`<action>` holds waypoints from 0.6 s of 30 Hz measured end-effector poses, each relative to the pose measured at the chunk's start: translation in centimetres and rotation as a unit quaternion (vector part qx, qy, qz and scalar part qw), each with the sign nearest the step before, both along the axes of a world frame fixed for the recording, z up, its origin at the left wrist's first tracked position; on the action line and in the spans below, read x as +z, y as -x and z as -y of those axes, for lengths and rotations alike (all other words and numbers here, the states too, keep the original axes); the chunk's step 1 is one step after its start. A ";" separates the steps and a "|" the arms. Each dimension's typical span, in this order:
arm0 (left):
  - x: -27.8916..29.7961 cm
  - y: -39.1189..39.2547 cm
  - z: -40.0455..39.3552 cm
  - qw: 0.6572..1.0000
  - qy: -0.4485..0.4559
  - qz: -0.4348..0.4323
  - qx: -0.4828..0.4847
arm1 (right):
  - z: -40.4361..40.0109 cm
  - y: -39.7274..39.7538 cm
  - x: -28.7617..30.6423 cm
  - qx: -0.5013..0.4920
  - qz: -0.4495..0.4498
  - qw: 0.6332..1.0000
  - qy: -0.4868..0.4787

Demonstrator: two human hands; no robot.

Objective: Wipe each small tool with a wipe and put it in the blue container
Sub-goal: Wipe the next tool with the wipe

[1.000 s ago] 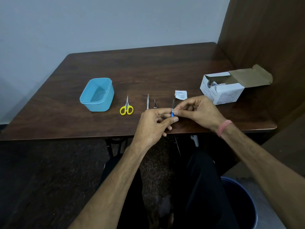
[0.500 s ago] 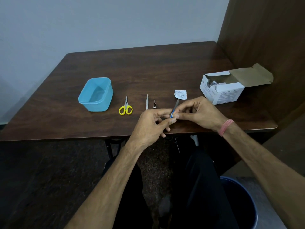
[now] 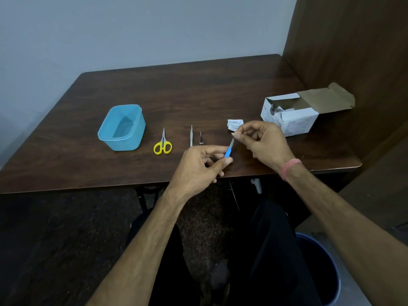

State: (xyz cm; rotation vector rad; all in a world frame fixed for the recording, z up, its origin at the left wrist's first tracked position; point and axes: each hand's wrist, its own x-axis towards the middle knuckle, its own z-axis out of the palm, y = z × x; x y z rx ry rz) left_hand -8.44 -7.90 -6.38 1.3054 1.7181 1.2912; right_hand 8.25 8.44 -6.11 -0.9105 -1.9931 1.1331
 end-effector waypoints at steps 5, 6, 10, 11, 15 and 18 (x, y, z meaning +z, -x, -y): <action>0.0 0.1 0.0 1.000 0.005 0.009 0.002 | 0.5 0.1 0.4 -0.024 -0.008 0.999 0.019; 0.0 0.1 -0.1 1.000 0.005 0.009 0.003 | 0.6 0.0 0.4 -0.017 -0.010 1.000 0.015; 0.1 0.1 -0.1 1.000 -0.002 0.010 0.006 | 0.7 -0.4 0.3 0.071 -0.005 0.997 0.017; 0.1 0.1 0.0 1.000 -0.003 0.012 0.005 | 0.8 -0.5 0.3 0.094 -0.002 0.995 0.024; 0.0 0.2 -0.1 0.999 -0.003 0.039 0.010 | 0.5 -0.8 0.7 0.147 -0.016 0.988 0.042; -0.1 0.2 -0.4 0.997 0.000 0.064 0.037 | 0.6 -0.9 0.8 0.177 -0.005 0.984 0.023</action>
